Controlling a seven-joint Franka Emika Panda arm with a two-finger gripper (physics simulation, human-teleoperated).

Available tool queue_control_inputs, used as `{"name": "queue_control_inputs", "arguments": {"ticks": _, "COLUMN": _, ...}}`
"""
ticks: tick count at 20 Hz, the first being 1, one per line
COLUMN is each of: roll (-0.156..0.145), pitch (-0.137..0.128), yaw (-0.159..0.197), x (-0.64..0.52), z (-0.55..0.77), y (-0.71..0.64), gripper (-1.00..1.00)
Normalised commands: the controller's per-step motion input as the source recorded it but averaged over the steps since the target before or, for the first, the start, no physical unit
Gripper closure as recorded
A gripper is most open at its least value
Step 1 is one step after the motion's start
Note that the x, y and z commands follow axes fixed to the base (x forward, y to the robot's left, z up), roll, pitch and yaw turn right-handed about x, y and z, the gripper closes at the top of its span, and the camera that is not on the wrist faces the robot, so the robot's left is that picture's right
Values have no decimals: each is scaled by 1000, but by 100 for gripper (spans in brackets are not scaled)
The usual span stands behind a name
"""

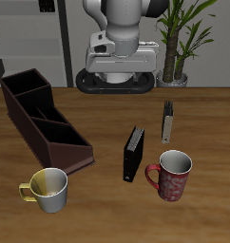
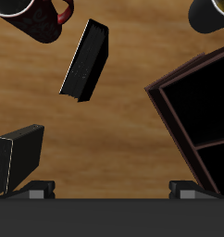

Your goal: Place the red mug into the right desk caddy's right compartment

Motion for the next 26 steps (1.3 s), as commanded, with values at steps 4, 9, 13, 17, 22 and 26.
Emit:
{"name": "queue_control_inputs", "arguments": {"ticks": 4, "roll": -38, "pitch": -24, "yaw": -14, "x": 89, "z": 90, "y": 126, "gripper": -100}}
{"name": "queue_control_inputs", "arguments": {"ticks": 9, "roll": 1, "pitch": -16, "yaw": -25, "x": 174, "z": 128, "y": 339, "gripper": -100}}
{"name": "queue_control_inputs", "arguments": {"ticks": 13, "roll": 8, "pitch": -16, "yaw": -2, "x": 265, "z": 142, "y": 536, "gripper": -100}}
{"name": "queue_control_inputs", "arguments": {"ticks": 17, "roll": 0, "pitch": -37, "yaw": 39, "x": 232, "z": 155, "y": 484, "gripper": -100}}
{"name": "queue_control_inputs", "arguments": {"ticks": 22, "roll": -19, "pitch": -32, "yaw": 27, "x": 357, "z": 154, "y": 367, "gripper": -100}}
{"name": "queue_control_inputs", "arguments": {"ticks": 26, "roll": -17, "pitch": -23, "yaw": 29, "x": 269, "z": 72, "y": 218, "gripper": -100}}
